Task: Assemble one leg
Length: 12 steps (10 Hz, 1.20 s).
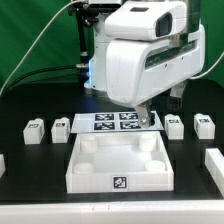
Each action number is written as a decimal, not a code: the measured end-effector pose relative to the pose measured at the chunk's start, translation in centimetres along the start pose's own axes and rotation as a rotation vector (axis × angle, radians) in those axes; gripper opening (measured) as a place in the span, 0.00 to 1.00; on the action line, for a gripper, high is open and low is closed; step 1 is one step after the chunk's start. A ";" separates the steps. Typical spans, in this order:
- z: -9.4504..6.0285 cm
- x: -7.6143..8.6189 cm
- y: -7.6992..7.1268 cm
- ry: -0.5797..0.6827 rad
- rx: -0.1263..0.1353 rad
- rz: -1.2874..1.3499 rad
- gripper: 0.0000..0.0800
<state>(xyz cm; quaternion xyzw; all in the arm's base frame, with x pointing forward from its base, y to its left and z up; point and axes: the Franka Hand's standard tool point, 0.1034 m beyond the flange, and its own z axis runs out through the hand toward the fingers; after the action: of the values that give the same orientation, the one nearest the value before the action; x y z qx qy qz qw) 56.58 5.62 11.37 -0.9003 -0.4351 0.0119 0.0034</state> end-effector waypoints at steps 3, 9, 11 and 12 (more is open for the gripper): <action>0.0 0.0 0.0 0.000 0.000 -0.018 0.81; 1.4 -6.6 -3.7 -0.011 0.008 -0.502 0.81; 3.3 -10.7 -4.7 -0.008 0.021 -0.739 0.81; 4.7 -12.5 -5.1 -0.005 0.032 -0.727 0.81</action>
Offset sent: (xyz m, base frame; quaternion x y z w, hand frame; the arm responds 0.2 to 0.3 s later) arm 0.0000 0.0000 0.0000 0.0000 0.0000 -0.0899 0.9960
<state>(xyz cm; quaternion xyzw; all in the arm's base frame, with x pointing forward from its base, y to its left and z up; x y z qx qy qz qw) 44.68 -0.97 7.01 -0.6865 -0.7266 0.0189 0.0205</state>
